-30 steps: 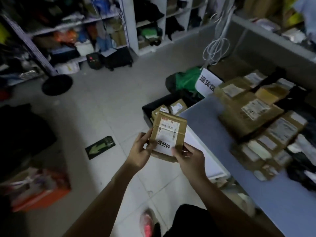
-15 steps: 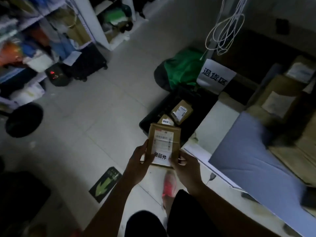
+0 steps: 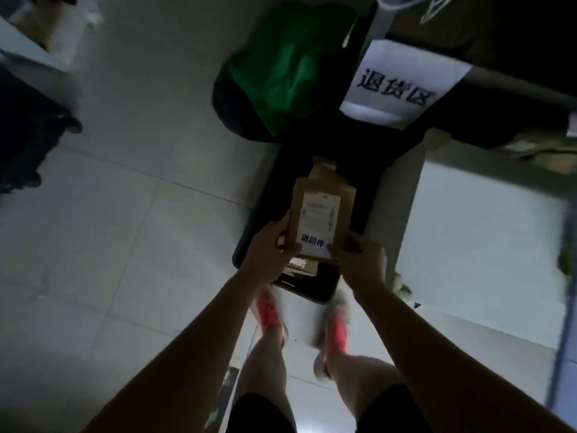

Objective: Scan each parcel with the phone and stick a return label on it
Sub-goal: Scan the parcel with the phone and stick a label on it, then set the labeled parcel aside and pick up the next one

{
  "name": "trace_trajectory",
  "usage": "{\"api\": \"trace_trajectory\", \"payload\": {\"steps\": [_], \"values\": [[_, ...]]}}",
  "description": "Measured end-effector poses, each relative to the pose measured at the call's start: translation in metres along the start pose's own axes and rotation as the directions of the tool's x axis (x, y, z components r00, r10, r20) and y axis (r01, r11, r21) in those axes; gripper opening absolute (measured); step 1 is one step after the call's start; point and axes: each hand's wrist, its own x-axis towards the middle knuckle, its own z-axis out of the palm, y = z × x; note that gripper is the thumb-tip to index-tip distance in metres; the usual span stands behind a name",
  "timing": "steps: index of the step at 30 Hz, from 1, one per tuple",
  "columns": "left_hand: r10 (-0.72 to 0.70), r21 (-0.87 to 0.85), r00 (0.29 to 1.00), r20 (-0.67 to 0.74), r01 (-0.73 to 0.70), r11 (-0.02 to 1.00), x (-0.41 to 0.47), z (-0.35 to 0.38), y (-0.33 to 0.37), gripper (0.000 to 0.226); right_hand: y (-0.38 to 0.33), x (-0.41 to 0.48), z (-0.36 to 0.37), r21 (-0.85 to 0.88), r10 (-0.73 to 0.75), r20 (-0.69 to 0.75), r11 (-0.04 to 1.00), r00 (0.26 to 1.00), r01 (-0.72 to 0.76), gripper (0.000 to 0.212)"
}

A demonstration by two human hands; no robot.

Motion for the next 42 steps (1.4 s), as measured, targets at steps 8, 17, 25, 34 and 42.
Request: {"api": "trace_trajectory", "payload": {"steps": [8, 17, 25, 34, 42], "values": [[-0.068, 0.046, 0.997, 0.026, 0.067, 0.997, 0.174, 0.035, -0.121, 0.073, 0.069, 0.163, 0.106, 0.055, 0.065, -0.145, 0.997, 0.987, -0.058, 0.037], [-0.028, 0.150, 1.000, -0.014, 0.030, 0.988, 0.222, 0.078, -0.192, 0.064, 0.132, 0.221, 0.141, -0.071, 0.052, -0.117, 0.996, 0.992, -0.061, 0.032], [0.206, 0.692, 0.975, 0.078, -0.202, 0.693, 0.163, 0.024, -0.049, 0.059, 0.043, 0.137, 0.052, -0.408, -0.058, -0.103, 0.913, 0.993, 0.011, 0.045], [0.509, 0.883, 0.839, 0.192, -0.374, 0.283, 0.037, -0.039, 0.226, 0.063, -0.117, -0.036, -0.140, -0.686, -0.332, -0.154, 0.714, 0.931, 0.141, 0.042], [0.596, 0.928, 0.779, 0.193, -0.342, 0.147, -0.108, 0.008, 0.372, 0.057, -0.135, -0.167, -0.293, -0.695, -0.448, -0.213, 0.694, 0.868, 0.188, 0.044]]}}
